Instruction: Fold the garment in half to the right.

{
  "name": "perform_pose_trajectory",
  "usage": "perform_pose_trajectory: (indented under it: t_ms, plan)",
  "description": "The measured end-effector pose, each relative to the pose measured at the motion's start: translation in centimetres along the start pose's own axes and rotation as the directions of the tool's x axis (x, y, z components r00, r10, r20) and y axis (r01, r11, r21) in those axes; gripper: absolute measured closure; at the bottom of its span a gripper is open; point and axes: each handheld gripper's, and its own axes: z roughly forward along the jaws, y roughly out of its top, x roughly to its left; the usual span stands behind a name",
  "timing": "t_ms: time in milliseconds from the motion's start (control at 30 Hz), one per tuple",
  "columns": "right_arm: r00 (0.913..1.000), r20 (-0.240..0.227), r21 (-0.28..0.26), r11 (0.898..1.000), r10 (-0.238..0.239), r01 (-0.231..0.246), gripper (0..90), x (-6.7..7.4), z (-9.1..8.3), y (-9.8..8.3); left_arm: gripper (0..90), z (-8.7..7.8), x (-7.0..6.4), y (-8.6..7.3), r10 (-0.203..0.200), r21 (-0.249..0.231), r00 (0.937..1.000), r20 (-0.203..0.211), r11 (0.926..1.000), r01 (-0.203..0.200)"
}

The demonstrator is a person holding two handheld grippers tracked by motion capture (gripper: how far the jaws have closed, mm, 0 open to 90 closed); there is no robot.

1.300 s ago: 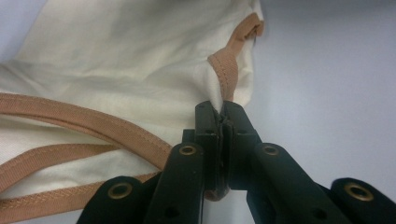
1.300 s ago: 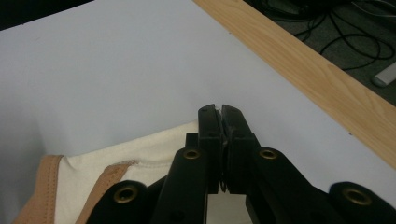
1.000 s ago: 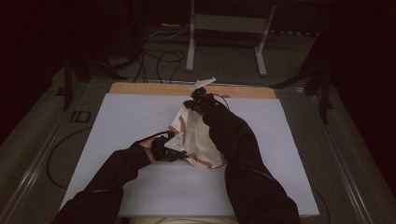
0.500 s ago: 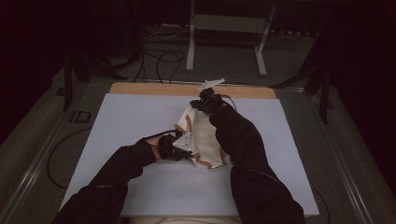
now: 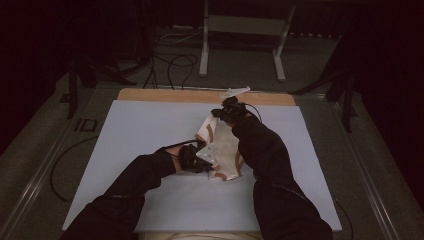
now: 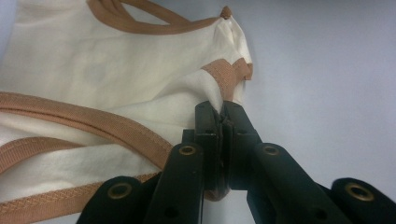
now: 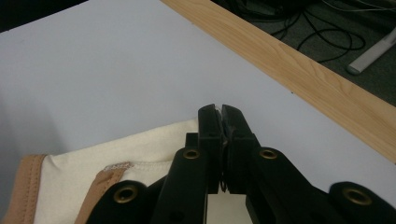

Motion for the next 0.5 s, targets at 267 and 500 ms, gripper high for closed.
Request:
perform_pose_trajectory:
  t_ms: [267,500]
  plan:
    - [0.9999,0.005,-0.006,1.000,0.009,-0.009,87.7,-0.5,-0.4,-0.8,86.3,1.0,0.3,0.8,0.008,0.028,0.9997,0.022,0.9996,-0.009]
    - [0.9998,0.010,-0.011,1.000,0.014,-0.014,87.7,-1.0,-0.7,-1.3,86.2,1.7,0.5,1.9,0.015,0.046,0.9994,0.032,0.9988,-0.016]
